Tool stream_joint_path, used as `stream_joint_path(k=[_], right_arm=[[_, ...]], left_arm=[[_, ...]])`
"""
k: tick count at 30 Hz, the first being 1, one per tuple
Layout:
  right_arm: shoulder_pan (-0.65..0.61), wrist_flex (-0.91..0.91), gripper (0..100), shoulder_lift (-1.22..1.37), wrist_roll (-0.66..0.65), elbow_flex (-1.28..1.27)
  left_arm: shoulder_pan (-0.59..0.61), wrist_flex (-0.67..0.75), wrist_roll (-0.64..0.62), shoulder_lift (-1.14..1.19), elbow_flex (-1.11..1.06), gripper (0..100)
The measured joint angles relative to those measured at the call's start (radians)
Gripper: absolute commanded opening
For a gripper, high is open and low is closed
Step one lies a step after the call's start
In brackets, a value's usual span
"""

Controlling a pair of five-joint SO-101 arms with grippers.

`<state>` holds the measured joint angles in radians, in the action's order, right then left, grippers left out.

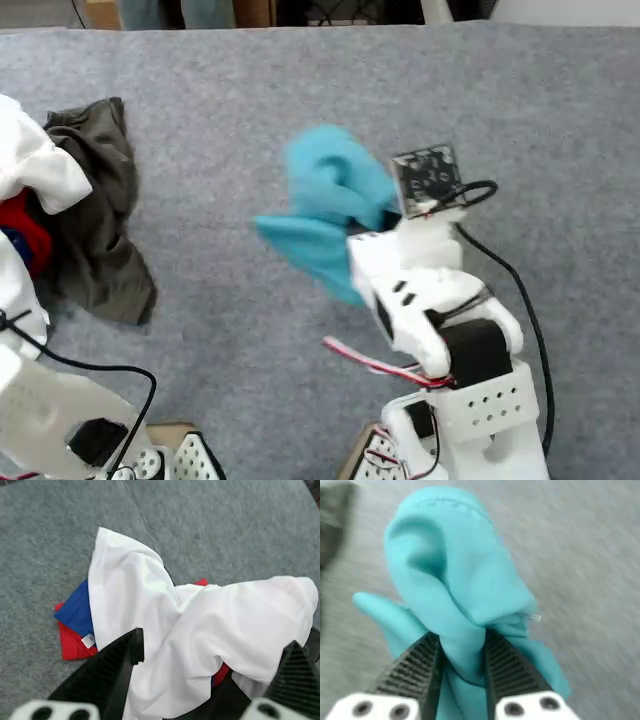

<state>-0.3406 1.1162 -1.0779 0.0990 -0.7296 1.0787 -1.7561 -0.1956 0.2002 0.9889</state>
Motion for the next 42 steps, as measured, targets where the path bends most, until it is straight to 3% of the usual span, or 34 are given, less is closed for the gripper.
stream_joint_path(k=[6,12,15,21,25,29,34,39,42], right_arm=[[-0.04,0.003,1.5,0.275,0.066,0.321],[0.046,-0.021,1.5,0.606,0.052,0.313],[0.16,-0.077,1.5,0.775,-0.048,0.259],[0.377,-0.117,1.5,1.025,-0.41,0.241],[0.46,-0.078,2.1,1.076,-0.606,0.235],[0.529,-0.023,18.7,1.08,-0.713,0.215],[0.597,-0.009,43.5,1.08,-0.738,0.201],[0.603,-0.006,44.7,1.08,-0.746,0.201],[0.606,0.02,42.6,1.04,-0.746,0.201]], left_arm=[[-0.032,-0.002,0.0,-0.137,-0.129,42],[-0.262,-0.002,0.003,-0.371,-0.509,42],[-0.439,-0.002,0.011,-0.519,-0.718,42],[-0.832,-0.002,0.152,-0.635,-1.022,42],[-0.937,0.026,0.184,-0.609,-1.123,42],[-1.011,0.074,0.183,-0.525,-1.138,42],[-1.211,0.175,0.117,-0.407,-1.146,42],[-1.428,0.299,0.092,-0.278,-1.149,42],[-1.499,0.377,0.091,-0.192,-1.149,42]])
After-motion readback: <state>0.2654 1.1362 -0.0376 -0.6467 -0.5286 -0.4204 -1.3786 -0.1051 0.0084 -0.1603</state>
